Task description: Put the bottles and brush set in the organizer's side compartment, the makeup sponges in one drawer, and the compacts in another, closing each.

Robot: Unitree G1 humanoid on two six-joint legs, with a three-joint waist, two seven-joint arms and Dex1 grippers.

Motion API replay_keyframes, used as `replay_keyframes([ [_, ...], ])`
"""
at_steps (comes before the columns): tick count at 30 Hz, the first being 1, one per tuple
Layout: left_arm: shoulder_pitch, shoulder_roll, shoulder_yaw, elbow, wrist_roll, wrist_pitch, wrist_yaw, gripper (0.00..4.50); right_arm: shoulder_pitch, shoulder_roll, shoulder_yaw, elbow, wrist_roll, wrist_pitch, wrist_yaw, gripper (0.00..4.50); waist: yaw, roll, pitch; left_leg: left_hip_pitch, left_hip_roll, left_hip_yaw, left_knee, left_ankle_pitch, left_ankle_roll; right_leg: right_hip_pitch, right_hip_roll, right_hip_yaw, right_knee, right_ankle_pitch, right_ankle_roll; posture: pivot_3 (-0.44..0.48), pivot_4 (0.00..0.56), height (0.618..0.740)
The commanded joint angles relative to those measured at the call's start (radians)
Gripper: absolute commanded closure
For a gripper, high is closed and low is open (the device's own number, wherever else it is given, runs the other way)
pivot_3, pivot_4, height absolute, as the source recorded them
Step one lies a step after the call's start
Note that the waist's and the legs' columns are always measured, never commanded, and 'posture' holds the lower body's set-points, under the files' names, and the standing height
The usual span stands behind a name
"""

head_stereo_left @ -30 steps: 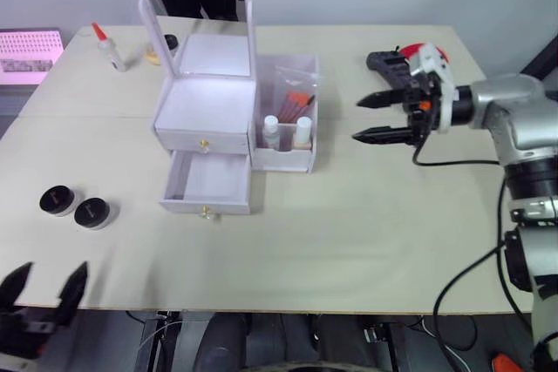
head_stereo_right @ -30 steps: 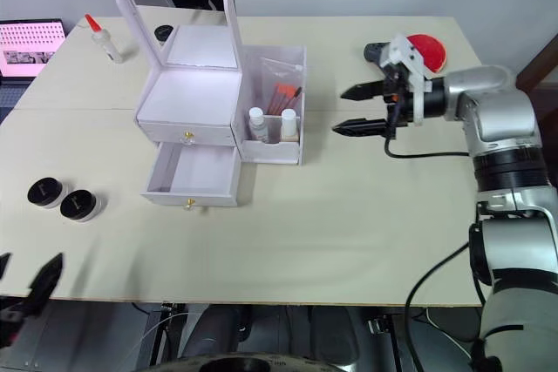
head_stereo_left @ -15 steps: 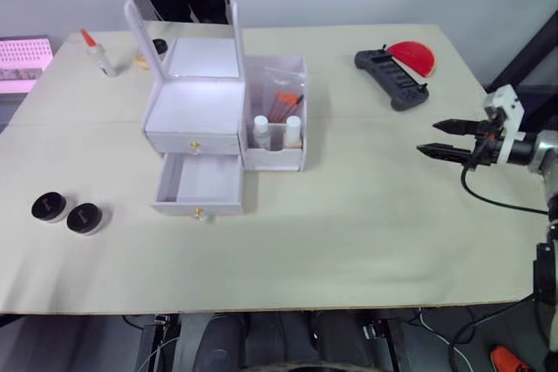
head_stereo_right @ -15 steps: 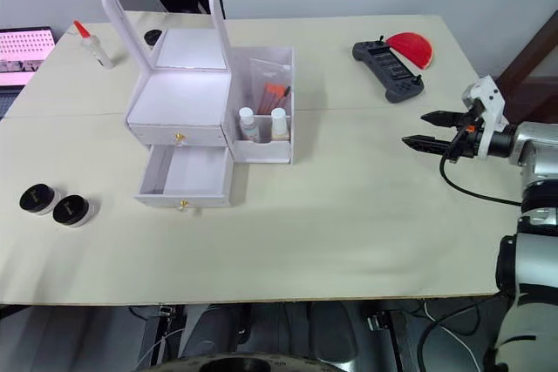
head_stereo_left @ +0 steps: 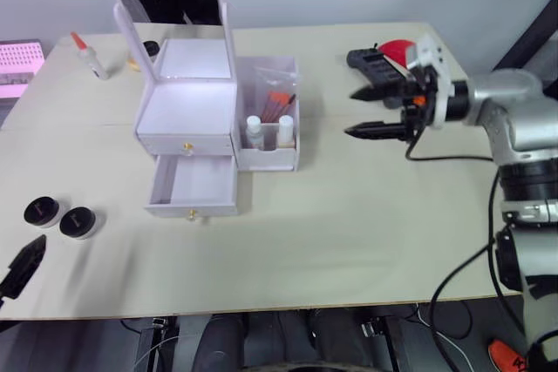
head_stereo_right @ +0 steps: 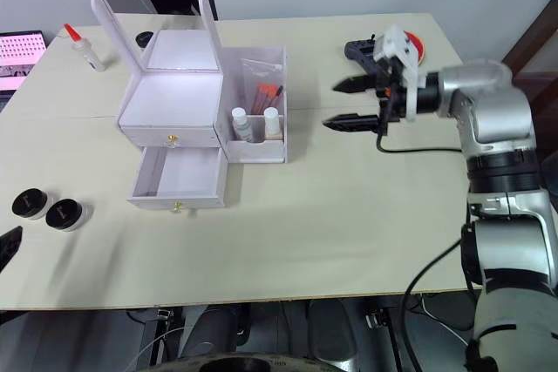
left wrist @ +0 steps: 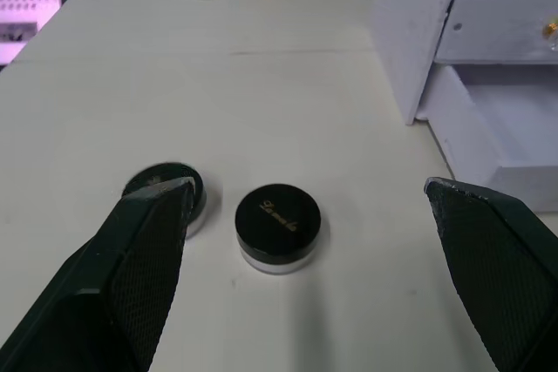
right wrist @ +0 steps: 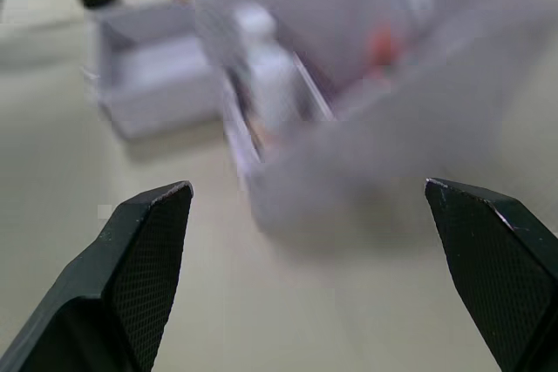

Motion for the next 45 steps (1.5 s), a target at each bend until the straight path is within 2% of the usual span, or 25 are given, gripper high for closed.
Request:
replay_keyframes([
  [1,0.009,-0.039,-0.076,-0.170,-0.010,0.075,0.151,0.05,-0.051,0.037,0.014,-0.114,0.057,0.001,0.043,0.00,0.004,-0.001,0.000,0.000,0.000,0.000,0.000,0.000,0.000,0.000,0.000,0.000,0.000,0.000,0.000,0.000,0.150,0.740],
  [4,-0.018,-0.056,-0.174,-0.265,0.024,0.256,0.422,0.05,-0.120,0.061,0.068,-0.134,0.056,-0.021,0.112,0.00,0.022,-0.002,-0.001,0.000,0.000,0.001,0.001,0.000,0.000,0.000,0.000,0.000,0.000,0.000,0.000,0.000,0.150,0.740],
  [8,-0.059,-0.041,-0.205,-0.310,0.003,0.370,0.560,0.05,-0.194,0.074,0.098,-0.095,0.060,-0.010,0.170,0.00,0.022,-0.003,-0.001,0.000,0.000,-0.001,0.002,0.000,0.000,0.000,0.002,0.000,0.002,0.001,0.000,0.000,0.150,0.740],
  [16,-0.221,-0.009,-0.181,-0.169,-0.037,0.396,0.585,0.05,-0.215,0.047,0.107,-0.103,0.098,-0.021,0.213,0.00,0.024,-0.003,-0.002,0.000,0.000,-0.002,0.002,0.000,0.000,0.001,0.001,-0.001,0.001,0.001,-0.001,0.000,0.150,0.740],
  [19,-0.283,-0.006,-0.172,-0.114,-0.020,0.403,0.618,0.05,-0.210,0.040,0.098,-0.104,0.082,-0.029,0.209,0.00,0.023,-0.004,-0.002,0.000,0.000,-0.002,0.002,0.000,0.000,0.001,0.002,-0.001,0.001,0.001,-0.001,0.000,0.150,0.740],
  [26,-0.424,0.048,-0.229,0.016,0.063,0.464,0.670,0.05,-0.198,0.021,0.096,-0.132,0.062,-0.022,0.174,0.00,0.023,-0.004,-0.002,0.000,0.000,-0.002,0.002,0.000,0.000,0.001,0.002,-0.001,0.001,0.001,0.000,0.000,0.150,0.740],
  [45,-0.603,0.077,-0.326,0.129,0.196,0.571,0.643,0.05,-0.226,0.066,0.078,-0.172,0.082,-0.005,0.081,0.00,0.024,-0.004,-0.002,0.000,0.000,-0.002,0.002,0.001,-0.001,0.001,0.002,-0.001,0.002,0.001,0.000,0.000,0.150,0.740],
])
